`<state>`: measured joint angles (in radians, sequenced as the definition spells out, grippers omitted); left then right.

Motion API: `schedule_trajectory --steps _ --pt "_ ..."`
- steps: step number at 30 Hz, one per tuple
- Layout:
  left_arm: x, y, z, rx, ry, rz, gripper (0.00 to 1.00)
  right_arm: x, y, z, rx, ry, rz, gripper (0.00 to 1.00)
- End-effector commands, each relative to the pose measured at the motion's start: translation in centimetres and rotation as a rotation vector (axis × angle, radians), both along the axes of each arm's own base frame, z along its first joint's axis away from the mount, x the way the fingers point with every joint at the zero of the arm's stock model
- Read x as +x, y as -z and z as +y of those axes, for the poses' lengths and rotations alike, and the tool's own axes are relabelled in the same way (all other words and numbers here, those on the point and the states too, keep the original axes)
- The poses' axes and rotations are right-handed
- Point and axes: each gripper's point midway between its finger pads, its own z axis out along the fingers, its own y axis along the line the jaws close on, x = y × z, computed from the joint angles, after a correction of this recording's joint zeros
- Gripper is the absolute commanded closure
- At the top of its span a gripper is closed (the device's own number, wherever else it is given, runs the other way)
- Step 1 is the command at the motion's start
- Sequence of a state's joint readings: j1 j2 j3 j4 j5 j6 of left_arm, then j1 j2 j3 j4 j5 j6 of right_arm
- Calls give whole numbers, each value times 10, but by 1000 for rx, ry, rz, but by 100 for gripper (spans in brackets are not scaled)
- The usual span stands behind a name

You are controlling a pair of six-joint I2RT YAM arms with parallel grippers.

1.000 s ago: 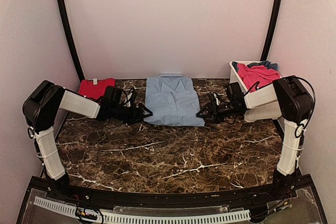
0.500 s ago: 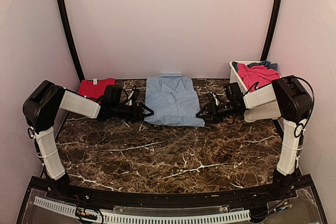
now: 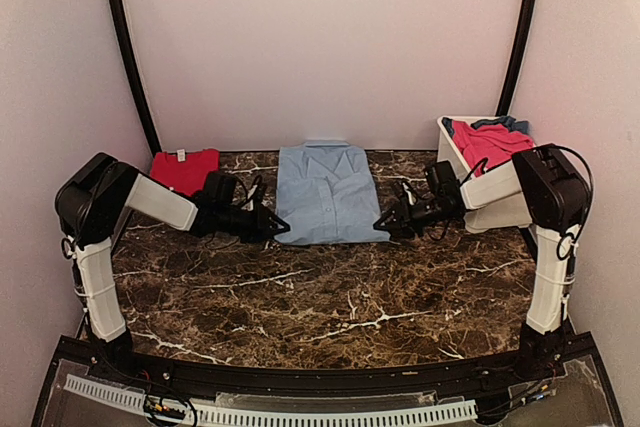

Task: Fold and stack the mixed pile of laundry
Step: Move the 2/3-rectangle-folded shirt to the center of the board, then smooth out the 2/3-rectangle-folded shirt at the center of the board.

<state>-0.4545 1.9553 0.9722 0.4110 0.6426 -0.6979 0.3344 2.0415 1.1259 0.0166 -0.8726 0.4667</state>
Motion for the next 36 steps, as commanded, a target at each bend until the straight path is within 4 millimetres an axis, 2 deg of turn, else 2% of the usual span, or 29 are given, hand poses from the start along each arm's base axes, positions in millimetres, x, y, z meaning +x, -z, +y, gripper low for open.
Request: schedule_trajectory --steps 1,3,4,8,10,11,12,13,15,17,18,19,20,21,22,25,28,30,32,36 --pt "-4 18 10 46 -34 56 89 -1 4 6 5 -26 -1 84" --pt "-6 25 16 73 -49 75 96 -3 6 6 -9 -35 3 97" --pt "-8 28 18 89 -55 87 97 -5 7 6 -19 -38 13 100" --pt "-17 26 21 100 -44 91 100 -16 8 3 -54 -30 29 100" --pt "-26 18 20 109 -26 83 100 -25 5 1 -56 -31 39 100" --pt "-32 7 16 109 -5 56 100 -31 3 0 -55 -32 48 100" --pt "-38 7 18 126 2 67 100 -37 -2 0 -51 -32 48 100" --pt "-44 -3 15 124 19 46 100 -43 -1 -2 -56 -33 62 100" --pt "-55 -15 15 130 34 37 96 -58 -1 -5 -57 -39 80 100" --pt "-59 -18 19 150 20 46 88 -70 1 -8 -64 -48 105 100" --pt "-59 -14 25 183 0 64 77 -75 2 -10 -69 -52 110 81" --pt "-59 -11 28 208 -8 80 72 -78 3 -12 -79 -54 111 57" --pt "-56 -11 32 234 -22 86 64 -78 3 -15 -101 -53 97 47" --pt "-55 -9 39 253 -41 101 62 -76 1 -19 -116 -48 83 42" --pt "-56 -12 42 246 -54 99 53 -73 -3 -22 -126 -38 64 39" --pt "-42 -25 58 250 -113 46 42 -57 -17 -30 -140 -8 22 33" --pt "-21 -43 60 259 -114 -19 41 -33 -35 -29 -133 18 -53 27" --pt "-5 -49 58 265 -119 -48 41 -14 -40 -24 -135 23 -75 28" --pt "12 -50 56 261 -124 -57 41 9 -49 -18 -134 29 -116 31" --pt "39 -47 45 210 -112 -48 41 42 -49 -7 -130 20 -137 34"
